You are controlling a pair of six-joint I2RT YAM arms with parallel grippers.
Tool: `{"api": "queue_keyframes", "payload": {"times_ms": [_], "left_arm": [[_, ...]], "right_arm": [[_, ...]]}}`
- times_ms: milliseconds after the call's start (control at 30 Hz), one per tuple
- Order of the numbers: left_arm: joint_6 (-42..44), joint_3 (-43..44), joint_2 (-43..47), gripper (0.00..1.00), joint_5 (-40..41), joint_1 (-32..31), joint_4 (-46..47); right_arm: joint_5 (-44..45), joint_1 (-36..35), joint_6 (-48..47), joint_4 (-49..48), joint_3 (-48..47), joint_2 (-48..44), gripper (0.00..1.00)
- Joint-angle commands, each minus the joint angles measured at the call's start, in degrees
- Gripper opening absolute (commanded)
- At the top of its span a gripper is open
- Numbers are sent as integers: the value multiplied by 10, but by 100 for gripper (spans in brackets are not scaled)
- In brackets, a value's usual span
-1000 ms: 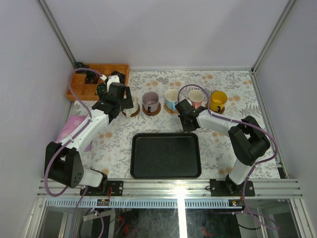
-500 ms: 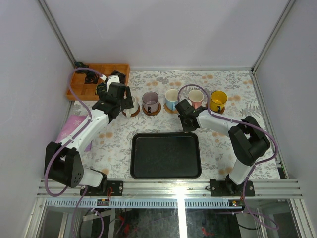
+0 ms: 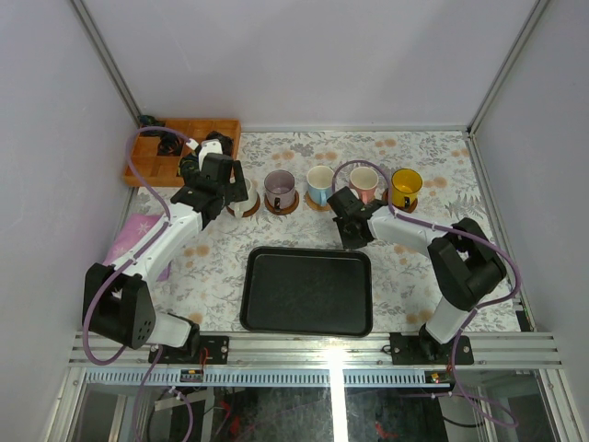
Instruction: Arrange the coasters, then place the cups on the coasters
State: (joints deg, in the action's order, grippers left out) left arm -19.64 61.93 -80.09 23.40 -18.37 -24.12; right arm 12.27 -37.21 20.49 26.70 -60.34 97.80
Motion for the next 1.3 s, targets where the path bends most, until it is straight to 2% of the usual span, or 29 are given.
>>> {"api": "queue_keyframes", "payload": {"times_ms": [0, 233, 367, 633, 867, 967, 1133, 1267], "left_arm": [[6, 4, -3, 100, 10, 1, 11], [13, 7, -9, 100, 5, 2, 11], [15, 2, -7, 100, -4, 2, 12], [4, -62, 41, 96, -63, 1, 12], [-56, -138, 86, 85, -120, -15, 6], [-85, -162, 96, 79, -121, -38, -10], [-116, -193, 103, 65, -119, -69, -21], [-128, -210, 100, 48, -115, -73, -20]], "right_arm": [[-2, 0, 6, 18, -2, -18, 7], [63, 0, 21, 12, -27, -23, 9], [100, 0, 31, 7, -49, -57, 10], [164, 0, 54, 44, -40, -121, 13], [106, 0, 62, 100, 8, -161, 13], [89, 0, 65, 107, 25, -161, 13], [83, 0, 71, 110, 33, -166, 13], [86, 0, 72, 113, 33, -170, 12]]}}
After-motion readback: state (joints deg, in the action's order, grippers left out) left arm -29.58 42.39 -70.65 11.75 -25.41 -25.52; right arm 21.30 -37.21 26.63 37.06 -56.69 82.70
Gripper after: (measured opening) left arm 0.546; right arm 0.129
